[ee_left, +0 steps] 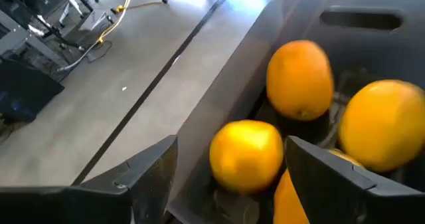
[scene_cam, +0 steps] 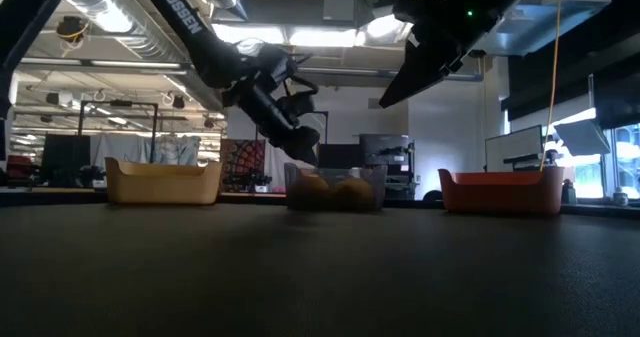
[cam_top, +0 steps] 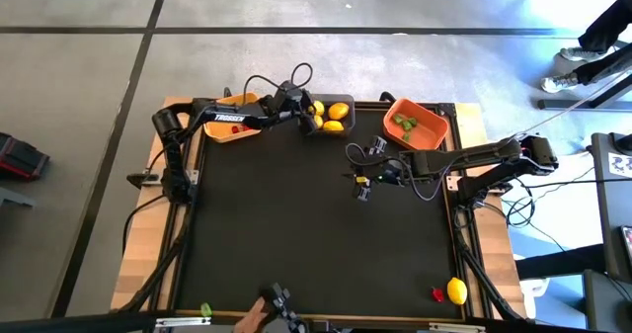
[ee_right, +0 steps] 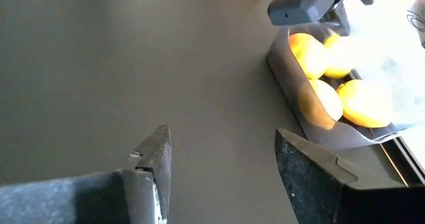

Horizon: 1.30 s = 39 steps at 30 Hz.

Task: Sort produce into baskets
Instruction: Put the red chili pepper into the yellow bin

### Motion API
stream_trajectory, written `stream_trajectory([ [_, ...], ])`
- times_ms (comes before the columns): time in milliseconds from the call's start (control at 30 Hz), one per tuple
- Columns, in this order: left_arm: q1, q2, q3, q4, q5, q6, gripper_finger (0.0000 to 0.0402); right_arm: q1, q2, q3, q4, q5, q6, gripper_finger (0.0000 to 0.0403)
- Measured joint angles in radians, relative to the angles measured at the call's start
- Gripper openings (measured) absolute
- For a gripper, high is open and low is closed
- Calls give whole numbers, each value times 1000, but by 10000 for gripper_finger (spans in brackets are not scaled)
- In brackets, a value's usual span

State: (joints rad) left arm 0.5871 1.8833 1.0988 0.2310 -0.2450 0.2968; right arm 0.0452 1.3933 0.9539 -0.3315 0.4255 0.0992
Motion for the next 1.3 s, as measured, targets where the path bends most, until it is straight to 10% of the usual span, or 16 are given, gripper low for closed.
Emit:
stream_trajectory([
  [600,-135,-289,-4,-255,24,-28,278,1,-20,3,51,-46,6,205],
  [1300,-334,-479,-343,-63,97,-114,278,241,-223,3,-443,-195,442,204],
])
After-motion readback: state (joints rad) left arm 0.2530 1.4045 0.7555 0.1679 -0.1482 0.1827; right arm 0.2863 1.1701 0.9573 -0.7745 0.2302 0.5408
